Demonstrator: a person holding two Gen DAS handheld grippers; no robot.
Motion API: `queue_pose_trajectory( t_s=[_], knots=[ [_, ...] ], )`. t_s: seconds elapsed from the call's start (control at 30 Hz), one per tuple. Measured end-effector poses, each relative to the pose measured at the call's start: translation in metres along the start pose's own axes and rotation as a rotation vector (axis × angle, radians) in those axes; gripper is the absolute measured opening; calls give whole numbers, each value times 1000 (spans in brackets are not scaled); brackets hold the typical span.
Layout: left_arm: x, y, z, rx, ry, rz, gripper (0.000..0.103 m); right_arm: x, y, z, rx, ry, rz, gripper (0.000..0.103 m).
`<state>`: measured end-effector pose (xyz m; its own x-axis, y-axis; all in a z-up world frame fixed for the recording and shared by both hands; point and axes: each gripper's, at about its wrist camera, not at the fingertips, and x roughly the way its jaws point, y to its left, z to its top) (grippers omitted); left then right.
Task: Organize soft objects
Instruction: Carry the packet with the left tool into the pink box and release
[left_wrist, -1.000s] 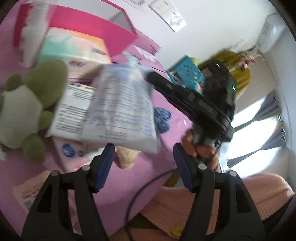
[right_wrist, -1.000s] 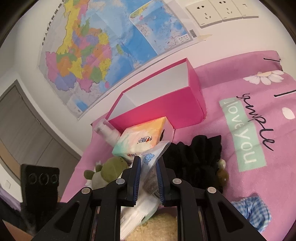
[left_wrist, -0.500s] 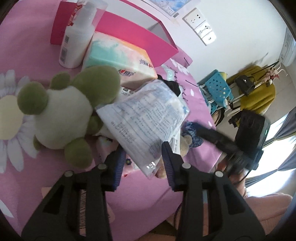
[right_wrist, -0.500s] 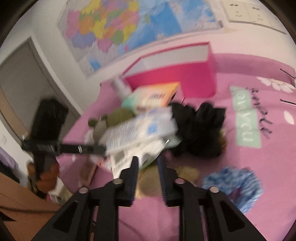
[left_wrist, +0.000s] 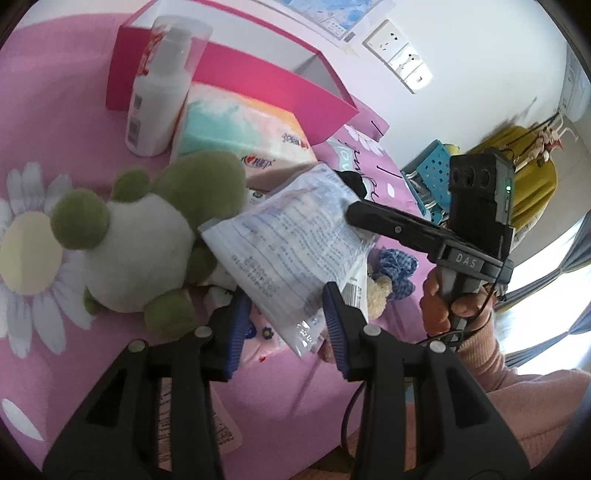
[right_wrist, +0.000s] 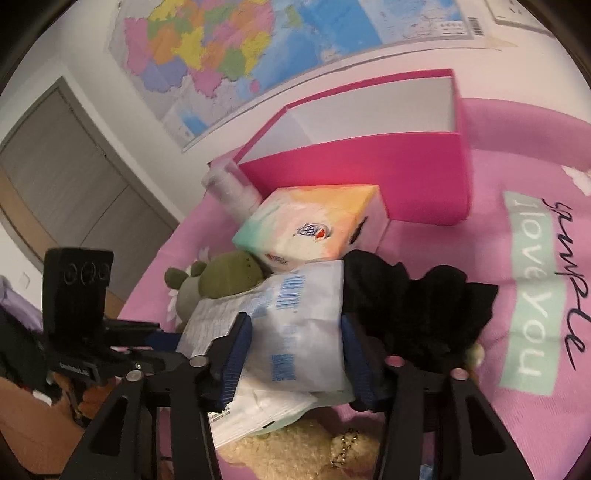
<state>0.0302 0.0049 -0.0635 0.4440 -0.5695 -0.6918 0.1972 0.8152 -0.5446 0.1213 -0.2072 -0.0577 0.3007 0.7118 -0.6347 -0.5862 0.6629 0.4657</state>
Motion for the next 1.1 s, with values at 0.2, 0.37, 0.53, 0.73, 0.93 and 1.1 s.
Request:
queue_pose_trajectory(
  t_s=[0.2, 0.37, 0.53, 0.73, 0.93, 1.1],
  knots=[
    [-18, -12, 7, 68, -53, -22, 40, -28, 16, -3, -44, -79, -20, 38],
    [-39, -31, 32, 169, -111, 11, 40, -49, 30, 12, -59, -149, -38, 38],
    [-61, -41, 70, 245, -177, 58, 40, -56, 37, 44, -65, -212, -34, 38],
    [-68, -42, 125, 298, -205, 162, 40, -47, 35, 94, -57, -279, -31, 38],
    [-58, -20, 175, 273, -178, 213, 40, -15, 24, 137, -16, -280, -34, 39],
    [-42, 10, 203, 210, -138, 238, 40, 17, 15, 158, 6, -249, -46, 39]
  ],
)
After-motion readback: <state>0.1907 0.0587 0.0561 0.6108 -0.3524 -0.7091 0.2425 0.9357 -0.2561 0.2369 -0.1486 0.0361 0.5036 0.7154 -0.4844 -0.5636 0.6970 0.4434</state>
